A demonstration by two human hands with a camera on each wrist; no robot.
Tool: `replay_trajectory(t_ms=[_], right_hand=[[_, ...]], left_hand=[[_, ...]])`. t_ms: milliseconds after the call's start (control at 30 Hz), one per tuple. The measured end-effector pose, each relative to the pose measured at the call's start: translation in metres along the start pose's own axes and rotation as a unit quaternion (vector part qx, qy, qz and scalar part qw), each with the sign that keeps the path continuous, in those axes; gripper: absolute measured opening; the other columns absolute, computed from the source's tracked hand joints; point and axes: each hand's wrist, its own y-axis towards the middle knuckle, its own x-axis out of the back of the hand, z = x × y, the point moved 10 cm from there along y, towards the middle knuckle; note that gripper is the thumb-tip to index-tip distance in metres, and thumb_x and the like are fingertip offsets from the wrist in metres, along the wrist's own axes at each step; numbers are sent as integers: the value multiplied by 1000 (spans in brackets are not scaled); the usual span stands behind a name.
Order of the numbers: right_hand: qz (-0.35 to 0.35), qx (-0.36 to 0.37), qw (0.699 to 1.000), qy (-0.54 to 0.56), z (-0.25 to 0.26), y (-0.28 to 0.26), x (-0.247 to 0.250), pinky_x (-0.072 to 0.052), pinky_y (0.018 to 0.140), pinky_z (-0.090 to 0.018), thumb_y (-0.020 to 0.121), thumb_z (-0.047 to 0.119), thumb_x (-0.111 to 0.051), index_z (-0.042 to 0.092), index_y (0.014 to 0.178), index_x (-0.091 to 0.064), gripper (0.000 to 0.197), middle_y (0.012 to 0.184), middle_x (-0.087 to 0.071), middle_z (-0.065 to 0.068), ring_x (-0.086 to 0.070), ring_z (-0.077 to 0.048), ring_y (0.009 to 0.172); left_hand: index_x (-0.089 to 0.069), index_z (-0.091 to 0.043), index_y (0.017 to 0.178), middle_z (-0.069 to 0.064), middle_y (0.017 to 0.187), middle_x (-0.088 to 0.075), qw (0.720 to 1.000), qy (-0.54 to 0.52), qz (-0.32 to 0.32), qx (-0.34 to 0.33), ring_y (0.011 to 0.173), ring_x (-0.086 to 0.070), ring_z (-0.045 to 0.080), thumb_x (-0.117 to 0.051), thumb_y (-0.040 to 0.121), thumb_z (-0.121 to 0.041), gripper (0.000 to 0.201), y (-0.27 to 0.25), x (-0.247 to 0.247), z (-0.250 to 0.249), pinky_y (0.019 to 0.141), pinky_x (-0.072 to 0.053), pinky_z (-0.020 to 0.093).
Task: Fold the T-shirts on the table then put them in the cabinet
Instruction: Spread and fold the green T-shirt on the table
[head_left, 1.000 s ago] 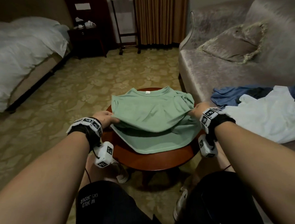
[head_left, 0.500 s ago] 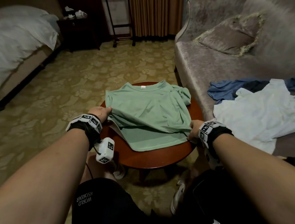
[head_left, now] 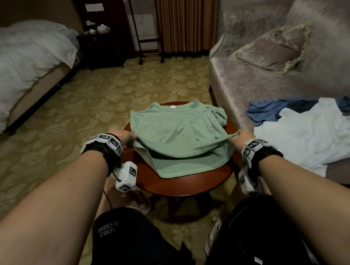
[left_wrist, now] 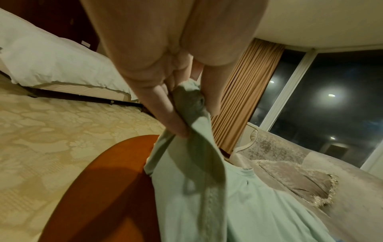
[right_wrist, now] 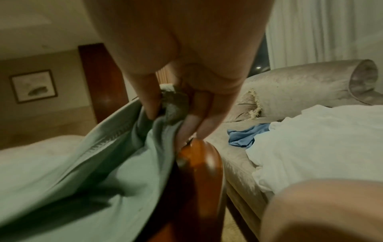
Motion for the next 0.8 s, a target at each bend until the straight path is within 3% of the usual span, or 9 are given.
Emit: replay_trajectory(t_ms=[100,167,233,333,433,467,600,700,800], right_hand=[[-11,21,996,84,5,-1,20,-45,69,-31,84,26,-69,9,87,-62,19,83,-61,-11,-57,-27,77],[-19,30,990,134,9,-3,34,-44,62,-30,83,27,-70,12,72,-55,24,68,-58,-9,-56,-25,64],[-24,37,981,190,14,-6,47,-45,61,-34,85,21,-69,11,63,-49,31,57,-52,-9,-52,-24,55],[-63,45,967,242,21,-12,73,-45,63,-34,85,18,-70,9,67,-51,27,58,-48,-10,-50,-23,55],[-100,57,950,290,29,-23,100,-44,47,-21,87,13,-67,10,68,-50,25,63,-50,-12,-52,-21,50],[-106,60,940,319,31,-28,108,-45,46,-21,88,11,-65,9,71,-51,22,66,-52,-13,-54,-20,50],[-147,51,909,387,27,-41,141,-52,69,-37,88,5,-63,5,88,-62,1,89,-61,-16,-61,-28,82],[-166,33,898,406,21,-47,159,-53,83,-41,85,6,-65,13,70,-59,18,90,-63,-15,-64,-30,89],[-204,22,888,412,8,-53,175,-56,84,-48,81,13,-67,11,66,-60,17,80,-66,-15,-67,-33,85]], left_hand=[[-68,0,78,15,92,-70,1000,13,-11,-1,89,-66,27,-74,80,-8,10,-1,15,0,86,-56,40],[-70,2,89,18,103,-70,997,47,-55,-21,96,-67,31,-76,79,-18,24,-2,33,-4,90,-54,43],[-66,6,105,16,110,-67,990,74,-105,-54,106,-63,33,-70,86,-23,35,-10,50,-15,93,-50,38],[-66,4,108,18,110,-68,985,8,-149,-89,101,-65,33,-68,86,-18,31,-24,70,-27,92,-52,42],[-65,3,110,20,103,-68,978,-51,-174,-100,93,-66,32,-69,85,-10,29,-39,90,-34,87,-55,41],[-64,3,114,20,105,-67,977,-60,-178,-103,94,-66,33,-69,84,-8,32,-43,96,-35,88,-55,41],[-71,-3,107,17,102,-71,966,-97,-199,-132,91,-67,29,-70,81,-8,26,-66,124,-41,87,-55,36],[-73,-6,101,15,95,-72,960,-113,-206,-151,84,-67,25,-67,83,-9,19,-84,137,-46,79,-55,30],[-72,-6,98,18,93,-71,952,-116,-223,-175,77,-68,27,-63,86,-11,16,-103,147,-50,81,-57,36]])
